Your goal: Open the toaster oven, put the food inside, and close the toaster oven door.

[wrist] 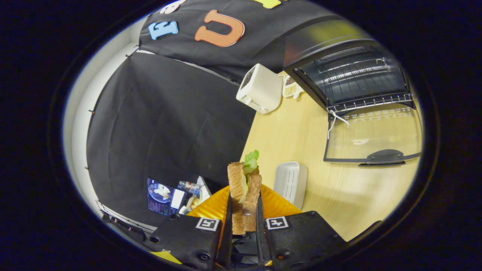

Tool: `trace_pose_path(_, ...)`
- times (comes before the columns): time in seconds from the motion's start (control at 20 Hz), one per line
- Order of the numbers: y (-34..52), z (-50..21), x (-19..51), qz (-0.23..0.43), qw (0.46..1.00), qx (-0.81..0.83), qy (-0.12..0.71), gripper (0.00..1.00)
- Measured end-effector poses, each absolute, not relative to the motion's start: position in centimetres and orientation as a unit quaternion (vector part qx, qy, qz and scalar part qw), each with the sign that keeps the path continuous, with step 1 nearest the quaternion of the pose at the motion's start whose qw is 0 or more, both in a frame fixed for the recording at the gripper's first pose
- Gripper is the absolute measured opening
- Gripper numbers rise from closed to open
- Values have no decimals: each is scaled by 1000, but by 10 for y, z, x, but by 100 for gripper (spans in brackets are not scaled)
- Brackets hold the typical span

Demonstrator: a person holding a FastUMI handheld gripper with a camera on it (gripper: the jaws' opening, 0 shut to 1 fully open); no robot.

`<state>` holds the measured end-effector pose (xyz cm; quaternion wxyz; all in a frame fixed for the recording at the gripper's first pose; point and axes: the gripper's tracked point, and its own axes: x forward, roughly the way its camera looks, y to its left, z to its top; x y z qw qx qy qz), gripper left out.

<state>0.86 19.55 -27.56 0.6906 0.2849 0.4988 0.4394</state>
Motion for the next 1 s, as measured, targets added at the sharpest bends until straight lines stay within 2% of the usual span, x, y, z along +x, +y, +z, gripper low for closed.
trace_pose_path(0.15, 177, -271, 44, 383, 723, 337, 465, 31)
trace_pose_path(0.4, 152, -260, 86, 359, 728, 413, 413, 31)
trace_pose_path(0.7, 124, -290, 129, 313, 740, 446, 394, 31)
trace_pose_path(1.0, 86, -325, 200, 220, 779, 475, 345, 31)
